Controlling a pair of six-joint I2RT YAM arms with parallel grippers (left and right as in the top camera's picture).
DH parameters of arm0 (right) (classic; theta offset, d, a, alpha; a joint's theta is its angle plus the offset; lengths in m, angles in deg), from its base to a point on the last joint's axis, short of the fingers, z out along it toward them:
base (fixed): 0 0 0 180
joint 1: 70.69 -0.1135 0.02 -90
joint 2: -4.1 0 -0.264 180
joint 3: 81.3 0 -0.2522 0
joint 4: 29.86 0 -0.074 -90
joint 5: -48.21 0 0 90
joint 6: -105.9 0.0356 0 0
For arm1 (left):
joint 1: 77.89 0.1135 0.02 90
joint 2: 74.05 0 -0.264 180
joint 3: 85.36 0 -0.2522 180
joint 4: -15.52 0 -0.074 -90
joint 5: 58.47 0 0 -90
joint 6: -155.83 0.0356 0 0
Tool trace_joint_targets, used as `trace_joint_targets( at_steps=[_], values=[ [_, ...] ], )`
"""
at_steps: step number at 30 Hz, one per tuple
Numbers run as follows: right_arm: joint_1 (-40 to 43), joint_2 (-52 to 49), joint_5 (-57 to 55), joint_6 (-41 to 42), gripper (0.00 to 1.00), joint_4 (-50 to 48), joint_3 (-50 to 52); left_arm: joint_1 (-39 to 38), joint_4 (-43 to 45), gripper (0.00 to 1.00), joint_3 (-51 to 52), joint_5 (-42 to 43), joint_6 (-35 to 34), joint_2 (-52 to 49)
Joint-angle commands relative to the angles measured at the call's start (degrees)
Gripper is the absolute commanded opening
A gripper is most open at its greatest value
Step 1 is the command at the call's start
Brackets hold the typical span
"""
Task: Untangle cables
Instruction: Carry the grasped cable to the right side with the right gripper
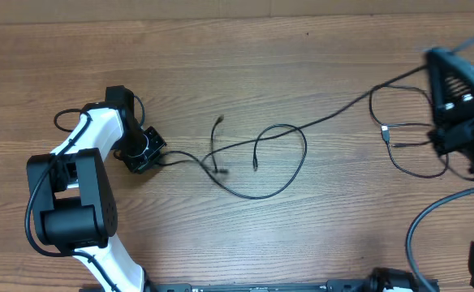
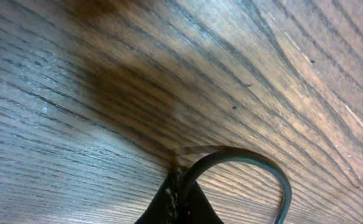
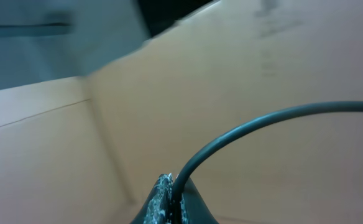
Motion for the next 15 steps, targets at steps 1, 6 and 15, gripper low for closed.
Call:
trace_joint_targets(
  at_steps=[1,6,15],
  values=[
    [7.34,-0.35,-0.57,-0.39,0.04,2.29,-0.59,0.42,0.72,0.04,2.25,-9.66,-0.98,-2.75],
    [15.41,-1.09,-2.56,-0.37,0.04,3.56,-0.59,0.42,0.72,0.05,2.27,-9.81,-1.2,-2.75],
    [15.41,-5.42,-10.38,1.73,0.04,-2.89,-0.59,0.42,0.74,0.05,2.34,-9.84,-1.2,-2.75]
  ],
)
